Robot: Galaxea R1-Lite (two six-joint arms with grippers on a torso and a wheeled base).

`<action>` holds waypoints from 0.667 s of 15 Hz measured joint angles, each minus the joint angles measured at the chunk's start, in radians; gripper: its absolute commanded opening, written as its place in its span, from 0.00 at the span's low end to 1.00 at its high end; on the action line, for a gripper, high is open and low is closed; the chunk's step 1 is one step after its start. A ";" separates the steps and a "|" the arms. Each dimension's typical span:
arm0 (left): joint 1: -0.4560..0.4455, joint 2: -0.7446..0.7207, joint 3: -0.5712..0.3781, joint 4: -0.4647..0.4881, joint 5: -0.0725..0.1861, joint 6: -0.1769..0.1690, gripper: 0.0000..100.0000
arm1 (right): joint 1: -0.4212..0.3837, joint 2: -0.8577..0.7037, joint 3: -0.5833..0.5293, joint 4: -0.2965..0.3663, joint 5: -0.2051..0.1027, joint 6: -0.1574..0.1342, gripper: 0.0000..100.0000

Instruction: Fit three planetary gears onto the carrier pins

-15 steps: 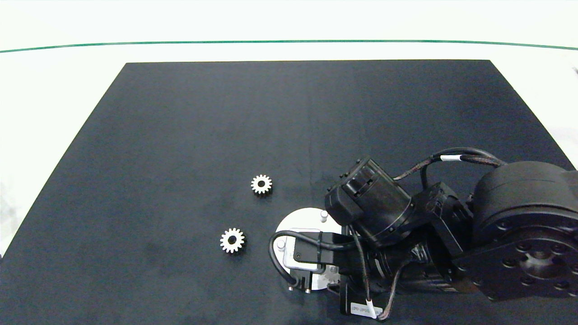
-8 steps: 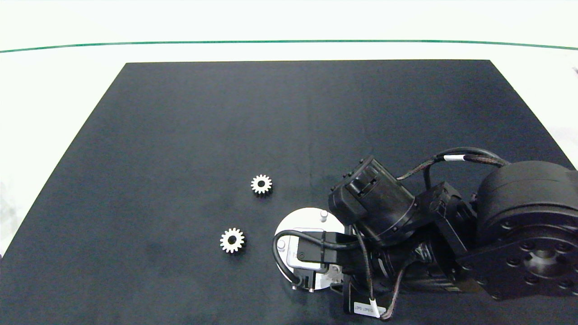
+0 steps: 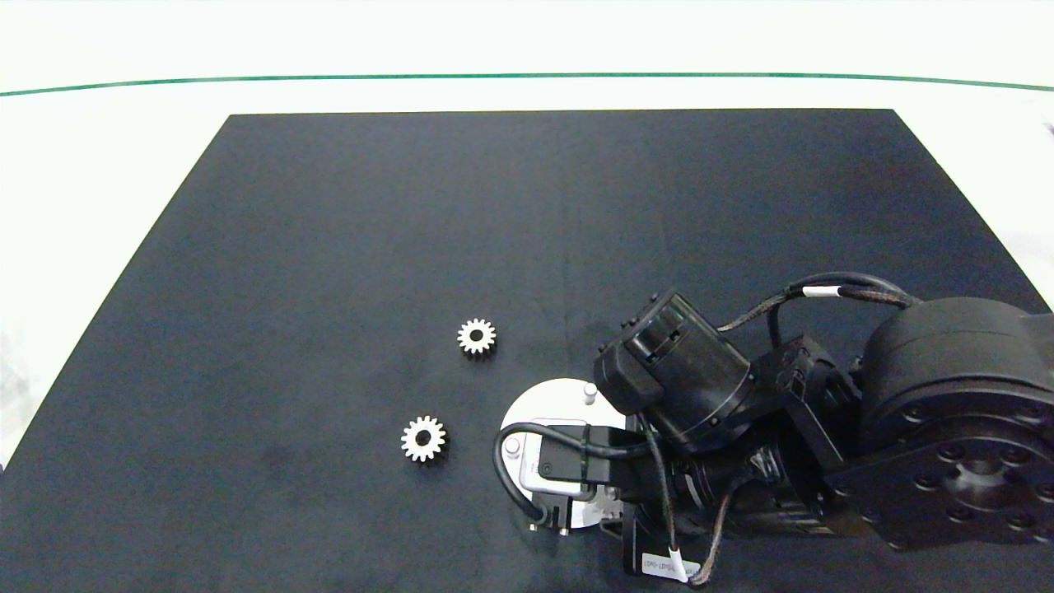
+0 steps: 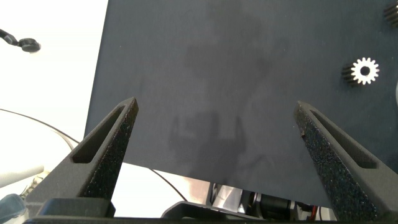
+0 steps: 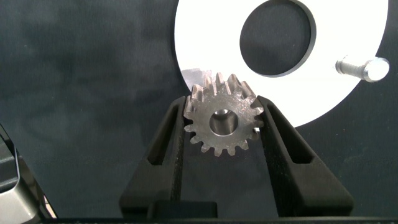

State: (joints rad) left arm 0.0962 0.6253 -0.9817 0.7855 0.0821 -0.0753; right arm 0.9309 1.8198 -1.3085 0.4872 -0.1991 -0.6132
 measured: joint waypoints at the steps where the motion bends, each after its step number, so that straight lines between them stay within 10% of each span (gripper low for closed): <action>1: 0.000 0.000 0.000 0.000 0.000 0.000 1.00 | 0.000 0.000 0.000 0.000 0.000 0.001 1.00; 10: -0.002 0.003 -0.009 -0.002 -0.003 0.037 1.00 | -0.013 -0.040 0.007 -0.004 0.009 0.065 1.00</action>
State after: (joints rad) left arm 0.0943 0.6283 -0.9909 0.7832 0.0791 -0.0383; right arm 0.9179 1.7800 -1.3017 0.4834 -0.1904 -0.5479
